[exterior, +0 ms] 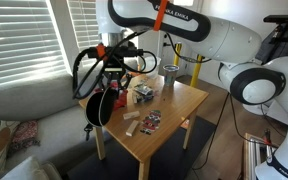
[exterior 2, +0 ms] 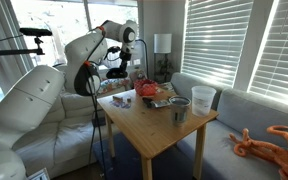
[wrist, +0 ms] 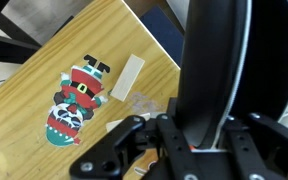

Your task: Take the eyeglass case out of the basket and put it on the table

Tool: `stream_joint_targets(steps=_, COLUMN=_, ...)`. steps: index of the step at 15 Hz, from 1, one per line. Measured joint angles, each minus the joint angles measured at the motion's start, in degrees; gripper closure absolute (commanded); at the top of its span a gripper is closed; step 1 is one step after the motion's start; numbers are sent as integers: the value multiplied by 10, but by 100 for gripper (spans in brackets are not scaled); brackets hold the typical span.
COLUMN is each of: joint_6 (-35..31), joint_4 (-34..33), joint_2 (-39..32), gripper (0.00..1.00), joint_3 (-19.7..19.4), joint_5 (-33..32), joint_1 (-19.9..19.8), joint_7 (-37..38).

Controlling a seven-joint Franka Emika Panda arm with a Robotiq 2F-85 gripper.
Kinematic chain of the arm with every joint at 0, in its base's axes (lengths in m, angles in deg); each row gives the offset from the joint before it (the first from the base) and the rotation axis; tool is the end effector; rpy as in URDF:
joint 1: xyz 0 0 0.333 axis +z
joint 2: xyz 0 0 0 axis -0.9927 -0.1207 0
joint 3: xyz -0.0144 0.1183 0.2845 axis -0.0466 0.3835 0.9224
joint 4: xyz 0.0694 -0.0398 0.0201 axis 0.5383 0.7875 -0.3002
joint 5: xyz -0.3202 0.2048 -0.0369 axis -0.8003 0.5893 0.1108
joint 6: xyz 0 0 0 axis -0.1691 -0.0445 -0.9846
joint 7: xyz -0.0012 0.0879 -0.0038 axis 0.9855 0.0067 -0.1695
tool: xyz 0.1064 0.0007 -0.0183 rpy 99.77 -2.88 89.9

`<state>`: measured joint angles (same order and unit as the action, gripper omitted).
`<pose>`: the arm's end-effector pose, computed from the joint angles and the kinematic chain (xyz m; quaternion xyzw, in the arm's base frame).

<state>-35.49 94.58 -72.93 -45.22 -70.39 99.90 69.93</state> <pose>0.6634 0.2563 0.5267 -0.8920 0.4343 0.1128 0.0555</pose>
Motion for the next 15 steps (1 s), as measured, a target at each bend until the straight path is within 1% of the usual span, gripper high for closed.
stream_joint_targets(steps=5, joint_6=-47, joint_4=-2, joint_2=7, gripper=97, joint_3=4, joint_5=25, joint_1=-34, joint_7=105)
stream_joint_targets(steps=8, joint_6=-74, joint_4=2, joint_2=6, gripper=97, joint_3=6, joint_5=38, joint_1=-43, joint_7=181)
stream_joint_targets(steps=9, joint_6=-82, joint_4=1, joint_2=4, gripper=89, joint_3=7, joint_5=41, joint_1=-44, joint_7=208)
stream_joint_targets(steps=10, joint_6=-96, joint_4=1, joint_2=1, gripper=89, joint_3=9, joint_5=44, joint_1=-45, joint_7=232)
stream_joint_targets(steps=12, joint_6=-113, joint_4=1, joint_2=-5, gripper=89, joint_3=10, joint_5=47, joint_1=-45, joint_7=254)
stream_joint_targets(steps=15, joint_6=-115, joint_4=0, joint_2=-6, gripper=89, joint_3=11, joint_5=48, joint_1=-45, joint_7=261)
